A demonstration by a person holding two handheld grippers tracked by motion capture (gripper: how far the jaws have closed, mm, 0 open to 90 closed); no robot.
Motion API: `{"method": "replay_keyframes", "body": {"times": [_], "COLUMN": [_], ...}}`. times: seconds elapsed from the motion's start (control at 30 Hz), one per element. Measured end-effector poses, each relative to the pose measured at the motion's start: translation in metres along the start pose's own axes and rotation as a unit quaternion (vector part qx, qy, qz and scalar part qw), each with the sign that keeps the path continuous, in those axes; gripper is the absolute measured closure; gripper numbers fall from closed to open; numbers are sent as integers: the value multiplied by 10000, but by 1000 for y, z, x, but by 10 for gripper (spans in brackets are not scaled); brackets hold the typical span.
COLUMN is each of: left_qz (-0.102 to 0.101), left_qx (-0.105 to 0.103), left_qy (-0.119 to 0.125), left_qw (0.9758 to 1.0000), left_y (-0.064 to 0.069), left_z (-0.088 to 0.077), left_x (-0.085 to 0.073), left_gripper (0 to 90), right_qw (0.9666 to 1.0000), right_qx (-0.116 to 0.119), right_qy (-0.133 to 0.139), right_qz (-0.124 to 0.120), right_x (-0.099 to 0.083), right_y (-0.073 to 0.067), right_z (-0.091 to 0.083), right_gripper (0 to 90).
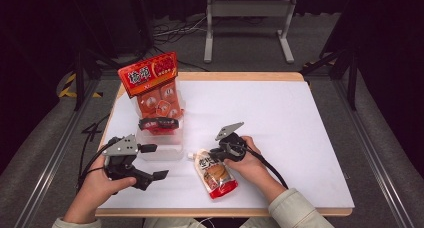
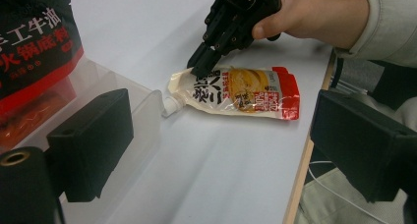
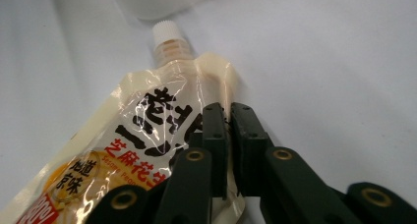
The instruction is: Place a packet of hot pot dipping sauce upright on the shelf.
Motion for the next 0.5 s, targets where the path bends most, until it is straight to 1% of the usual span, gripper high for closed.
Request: {"method": "replay_keyframes", "body": {"times": [0.23,0.37,0.5], "left_qz": [-23,-28,-15], "left_qx": [12,11,-10], "left_qy": [11,-5,-21], "left_qw": [10000,10000,10000], "left_y": [-1,-1,0], "left_z": [-1,0,1], "left_x": [-1,-1,0], "left_gripper": [100,100,100], "right_qw": [10000,9998,9993], "right_qx": [12,51,105], "right_qy": [30,171,350], "right_qz": [-27,-7,-8], "right_x": [1,3,5], "right_y": [-1,-2,-3], "right_z": [-3,-10,-23], "right_gripper": [891,893,894]}}
Point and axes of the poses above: each handheld gripper's, and its own axes: z roughly forward along the jaws, x roughly out of its top, y roughly to its right, the point moved 2 cm from there along z, roughly forward along the jaws, and after that the axes turned 3 degrees about -y, right-handed, at the moved point
